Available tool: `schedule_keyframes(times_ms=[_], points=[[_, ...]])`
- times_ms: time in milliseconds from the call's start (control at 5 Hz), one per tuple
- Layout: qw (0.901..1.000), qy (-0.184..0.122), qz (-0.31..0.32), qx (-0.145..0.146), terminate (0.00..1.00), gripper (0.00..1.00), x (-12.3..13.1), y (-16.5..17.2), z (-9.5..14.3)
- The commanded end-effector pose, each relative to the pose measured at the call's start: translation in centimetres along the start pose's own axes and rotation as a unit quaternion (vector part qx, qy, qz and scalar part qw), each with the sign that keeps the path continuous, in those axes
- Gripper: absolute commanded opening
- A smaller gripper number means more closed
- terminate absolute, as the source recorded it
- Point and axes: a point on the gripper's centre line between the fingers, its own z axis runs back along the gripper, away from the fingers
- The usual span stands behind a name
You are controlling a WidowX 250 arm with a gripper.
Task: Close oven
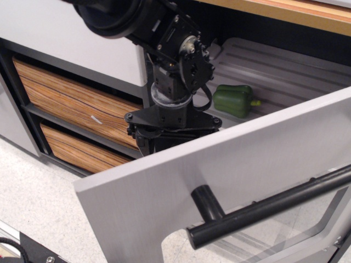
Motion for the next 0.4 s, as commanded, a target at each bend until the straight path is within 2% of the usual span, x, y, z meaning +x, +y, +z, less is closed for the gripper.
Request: schedule_keyframes(times_ms=[0,200], points=[[1.0,0.0,0.0,0.0,0.0,1.0,0.0,0.0,0.0],[0.9994,0.003,0.029,-0.016,0.0,1.0,-0.9,-1.2,1.9]])
